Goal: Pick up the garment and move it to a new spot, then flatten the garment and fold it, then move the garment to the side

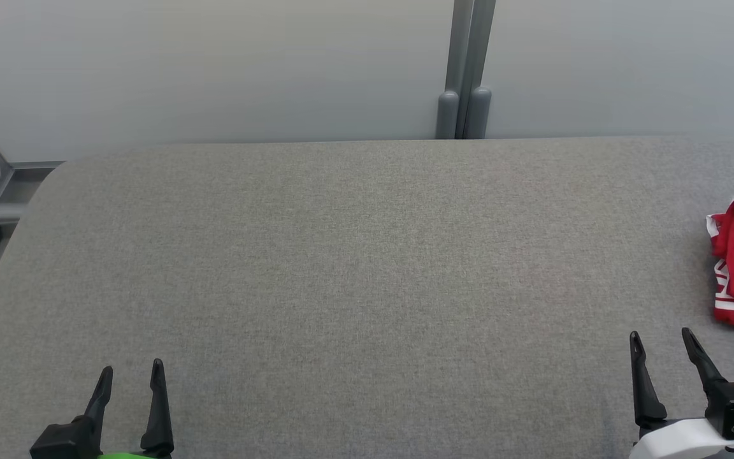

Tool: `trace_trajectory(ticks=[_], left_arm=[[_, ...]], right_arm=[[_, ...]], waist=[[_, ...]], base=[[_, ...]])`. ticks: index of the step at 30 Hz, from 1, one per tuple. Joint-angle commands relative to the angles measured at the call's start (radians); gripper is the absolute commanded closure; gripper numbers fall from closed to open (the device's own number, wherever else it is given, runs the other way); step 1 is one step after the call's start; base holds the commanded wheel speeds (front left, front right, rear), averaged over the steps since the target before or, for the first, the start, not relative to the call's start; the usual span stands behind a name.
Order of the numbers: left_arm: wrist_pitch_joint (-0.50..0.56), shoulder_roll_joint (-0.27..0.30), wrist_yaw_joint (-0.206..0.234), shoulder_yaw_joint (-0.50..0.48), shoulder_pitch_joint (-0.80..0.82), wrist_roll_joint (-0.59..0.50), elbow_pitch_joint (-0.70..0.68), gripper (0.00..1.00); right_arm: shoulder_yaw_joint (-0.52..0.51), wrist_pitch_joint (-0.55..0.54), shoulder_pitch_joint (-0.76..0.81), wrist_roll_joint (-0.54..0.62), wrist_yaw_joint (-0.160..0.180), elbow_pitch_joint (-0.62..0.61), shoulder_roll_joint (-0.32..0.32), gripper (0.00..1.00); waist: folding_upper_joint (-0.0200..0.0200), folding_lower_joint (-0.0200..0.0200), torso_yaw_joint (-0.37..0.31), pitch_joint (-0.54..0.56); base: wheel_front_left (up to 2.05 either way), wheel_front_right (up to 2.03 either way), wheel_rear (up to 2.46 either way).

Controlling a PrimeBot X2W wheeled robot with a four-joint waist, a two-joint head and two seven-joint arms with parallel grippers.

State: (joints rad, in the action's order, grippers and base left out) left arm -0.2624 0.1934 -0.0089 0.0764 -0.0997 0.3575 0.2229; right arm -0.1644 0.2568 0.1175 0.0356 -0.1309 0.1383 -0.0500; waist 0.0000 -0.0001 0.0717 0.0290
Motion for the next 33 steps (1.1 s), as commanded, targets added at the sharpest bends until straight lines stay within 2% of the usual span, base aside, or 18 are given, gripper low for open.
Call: trace_trajectory(ticks=[1,2,3,8,33], left_arm=[[-0.003,-0.004,-0.005,-0.004,0.013,-0.011,0.003,0.0],[-0.002,-0.005,-0.009,-0.002,0.015,-0.013,0.004,0.0],[0.0,-0.003,-0.006,0.0,0.004,-0.008,0.006,1.0],[0.009,-0.02,-0.007,0.007,-0.009,0.003,0.045,1.0],[0.068,-0.058,-0.044,0.013,0.07,0.402,0.04,1.0]], right_arm=[[-0.004,0.005,0.004,-0.012,0.0,-0.001,-0.002,0.0],[-0.004,0.005,0.004,-0.014,0.0,-0.001,-0.001,0.0],[-0.003,0.0,0.0,-0.013,0.0,0.001,0.0,1.0],[-0.006,-0.009,-0.003,-0.026,0.0,0.047,0.012,1.0],[-0.059,-0.18,-0.077,-0.526,0.0,0.066,0.007,1.0]], waist=[[0.0,0.0001,-0.001,-0.001],[0.0,0.0001,0.0,-0.001],[0.0,0.0001,-0.001,-0.001],[0.0,0.0001,-0.001,-0.001],[0.0,0.0001,-0.015,-0.007]], base=[[0.0,0.0,0.0],[0.0,0.0,0.0],[0.0,0.0,0.0],[0.0,0.0,0.0],[0.0,0.0,0.0]])
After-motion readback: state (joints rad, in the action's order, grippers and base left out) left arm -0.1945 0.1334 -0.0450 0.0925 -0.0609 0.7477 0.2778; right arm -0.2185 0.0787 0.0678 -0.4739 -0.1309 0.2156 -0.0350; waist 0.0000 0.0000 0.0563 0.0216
